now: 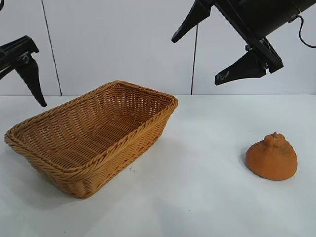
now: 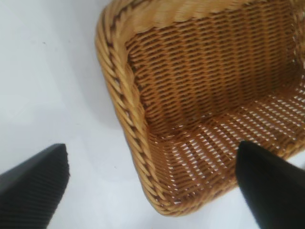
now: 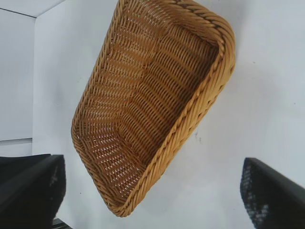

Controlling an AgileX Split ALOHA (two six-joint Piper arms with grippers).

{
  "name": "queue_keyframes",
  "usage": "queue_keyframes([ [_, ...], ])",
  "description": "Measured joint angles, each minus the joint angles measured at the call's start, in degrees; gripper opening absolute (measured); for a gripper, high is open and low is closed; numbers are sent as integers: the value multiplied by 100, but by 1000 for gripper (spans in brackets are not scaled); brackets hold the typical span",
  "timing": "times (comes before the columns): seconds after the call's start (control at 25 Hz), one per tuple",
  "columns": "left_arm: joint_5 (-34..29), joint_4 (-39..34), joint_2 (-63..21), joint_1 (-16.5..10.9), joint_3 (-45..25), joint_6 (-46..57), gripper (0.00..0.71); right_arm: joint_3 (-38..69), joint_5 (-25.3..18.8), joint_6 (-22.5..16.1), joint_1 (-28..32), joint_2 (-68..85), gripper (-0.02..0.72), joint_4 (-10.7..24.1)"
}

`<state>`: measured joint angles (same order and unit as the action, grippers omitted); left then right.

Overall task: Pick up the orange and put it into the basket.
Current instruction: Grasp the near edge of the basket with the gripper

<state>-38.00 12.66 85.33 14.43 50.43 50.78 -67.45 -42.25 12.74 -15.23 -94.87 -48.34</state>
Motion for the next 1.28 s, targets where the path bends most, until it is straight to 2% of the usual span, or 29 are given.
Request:
queue_keyframes([
  [0.32, 423, 64, 430, 6, -69, 49, 673, 0, 11, 0, 0, 0, 683, 0],
  [0.92, 1326, 68, 1731, 6, -87, 480, 666, 0, 94, 4, 0, 0, 683, 0],
  [1.04, 1361, 68, 1788, 6, -87, 484, 603, 0, 115, 4, 0, 0, 683, 0],
  [1.16, 1372, 68, 1807, 6, -87, 484, 471, 0, 127, 4, 0, 0, 683, 0],
  [1.28, 1396, 68, 1807, 6, -87, 497, 244, 0, 153, 4, 0, 0, 683, 0],
])
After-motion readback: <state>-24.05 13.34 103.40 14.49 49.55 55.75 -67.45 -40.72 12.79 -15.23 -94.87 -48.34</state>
